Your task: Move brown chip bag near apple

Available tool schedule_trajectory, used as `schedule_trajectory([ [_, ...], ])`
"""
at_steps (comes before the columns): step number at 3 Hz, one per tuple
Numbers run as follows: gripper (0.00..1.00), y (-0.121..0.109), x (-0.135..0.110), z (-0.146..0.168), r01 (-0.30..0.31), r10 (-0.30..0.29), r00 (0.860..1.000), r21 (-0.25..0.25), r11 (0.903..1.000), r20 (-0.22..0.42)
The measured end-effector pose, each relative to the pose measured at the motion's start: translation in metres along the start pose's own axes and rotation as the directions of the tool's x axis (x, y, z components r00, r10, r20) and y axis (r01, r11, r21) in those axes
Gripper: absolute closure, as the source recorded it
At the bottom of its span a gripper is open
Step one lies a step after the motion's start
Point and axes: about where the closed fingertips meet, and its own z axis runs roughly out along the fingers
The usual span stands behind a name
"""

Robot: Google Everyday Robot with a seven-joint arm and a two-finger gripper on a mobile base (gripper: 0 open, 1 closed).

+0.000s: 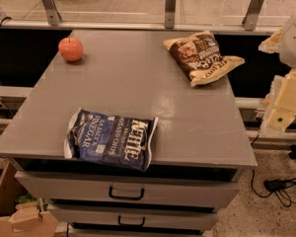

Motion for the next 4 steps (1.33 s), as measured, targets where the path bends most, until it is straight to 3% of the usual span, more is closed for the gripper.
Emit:
schedule_trajectory([
  [1, 0.00, 0.000, 0.000, 0.000, 0.000, 0.000, 1.000, 0.000, 1.0000, 0.000],
  [2, 0.00, -0.021, 0.000, 0.012, -0.008, 0.008, 1.000, 0.023, 0.9997, 0.006],
  [3, 0.00, -0.072, 0.001, 0.038, -0.028, 0.026, 0.999, 0.075, 0.9968, 0.021],
  [4, 0.00, -0.135, -0.003, 0.068, -0.082, 0.072, 0.994, 0.134, 0.9876, 0.083],
])
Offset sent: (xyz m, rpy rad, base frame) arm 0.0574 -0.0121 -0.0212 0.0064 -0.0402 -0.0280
